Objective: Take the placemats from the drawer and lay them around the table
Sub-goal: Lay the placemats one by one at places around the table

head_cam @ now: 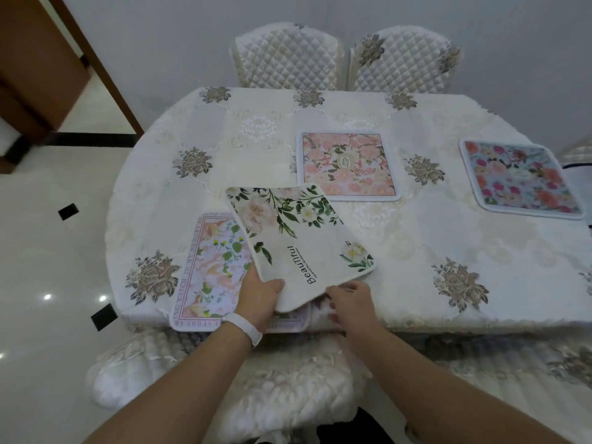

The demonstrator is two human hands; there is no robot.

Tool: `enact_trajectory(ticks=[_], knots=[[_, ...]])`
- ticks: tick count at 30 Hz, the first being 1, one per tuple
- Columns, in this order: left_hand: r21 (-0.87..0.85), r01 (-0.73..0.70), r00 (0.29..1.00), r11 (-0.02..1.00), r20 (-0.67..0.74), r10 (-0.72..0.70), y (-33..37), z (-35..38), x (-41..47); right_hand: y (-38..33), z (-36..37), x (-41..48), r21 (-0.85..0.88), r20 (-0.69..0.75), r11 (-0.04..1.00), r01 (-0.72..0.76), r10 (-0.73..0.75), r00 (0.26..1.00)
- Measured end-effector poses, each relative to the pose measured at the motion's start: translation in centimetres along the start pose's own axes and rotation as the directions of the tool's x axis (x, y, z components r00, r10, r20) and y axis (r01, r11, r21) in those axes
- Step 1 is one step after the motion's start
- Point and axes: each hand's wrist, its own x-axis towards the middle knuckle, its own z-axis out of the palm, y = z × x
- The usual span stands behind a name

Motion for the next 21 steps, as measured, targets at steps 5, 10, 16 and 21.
enact_trajectory(ticks=[5, 10, 16, 21], knots=[[0.161, -0.037, 0.987, 0.986, 0.160, 0.011, 2.9, -4.1, 1.4, -4.5, -2.6, 4.4, -0.346, 0.133, 0.879, 0.327, -0.299, 0.945], [0.275, -0.026, 0.969, 0.961, 0.243, -0.043, 5.4, -6.0, 1.8, -11.4, -1.3, 8.3, -0.523, 0.379, 0.608, 0.598, -0.462, 0.802], [0.450, -0.002, 0.949, 0.893, 0.282, -0.139, 7.0, -7.2, 2.7, -15.6, 3.8, 12.0, -0.548, 0.628, 0.428, 0.719, -0.357, 0.691], [0.677, -0.070, 0.944, 0.733, 0.283, -0.171, 7.4, -7.8, 3.3, -17.1, 7.6, 15.0, -0.579, 0.707, 0.403, 0.709, -0.184, 0.683]])
